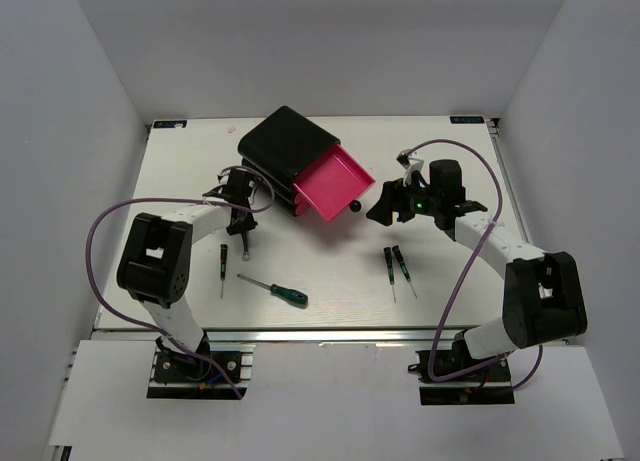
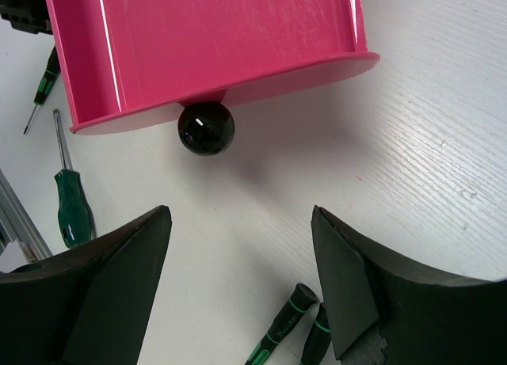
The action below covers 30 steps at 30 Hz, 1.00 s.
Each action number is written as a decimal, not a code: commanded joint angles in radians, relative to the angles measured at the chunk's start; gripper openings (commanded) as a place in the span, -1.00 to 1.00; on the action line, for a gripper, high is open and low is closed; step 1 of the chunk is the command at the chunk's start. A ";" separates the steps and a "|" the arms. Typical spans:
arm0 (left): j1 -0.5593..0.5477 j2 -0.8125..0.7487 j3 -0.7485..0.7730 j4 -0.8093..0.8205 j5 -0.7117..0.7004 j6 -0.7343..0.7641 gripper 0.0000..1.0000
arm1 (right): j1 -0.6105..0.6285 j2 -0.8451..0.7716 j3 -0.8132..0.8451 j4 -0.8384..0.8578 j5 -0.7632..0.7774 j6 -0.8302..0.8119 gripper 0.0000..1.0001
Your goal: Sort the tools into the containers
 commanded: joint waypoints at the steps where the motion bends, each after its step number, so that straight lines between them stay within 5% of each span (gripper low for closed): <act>1: 0.003 0.151 -0.030 -0.141 0.067 0.038 -0.32 | -0.007 -0.042 0.014 0.031 -0.002 0.002 0.54; 5: 0.003 0.195 0.025 -0.163 0.064 0.064 -0.29 | -0.007 -0.051 0.008 0.031 0.004 0.002 0.54; 19: 0.003 0.145 -0.045 -0.155 0.103 0.039 -1.00 | -0.018 -0.053 0.005 0.033 0.004 0.005 0.55; 30: 0.003 -0.071 -0.090 -0.172 0.128 -0.004 -1.00 | -0.018 -0.054 0.004 0.037 -0.002 0.009 0.54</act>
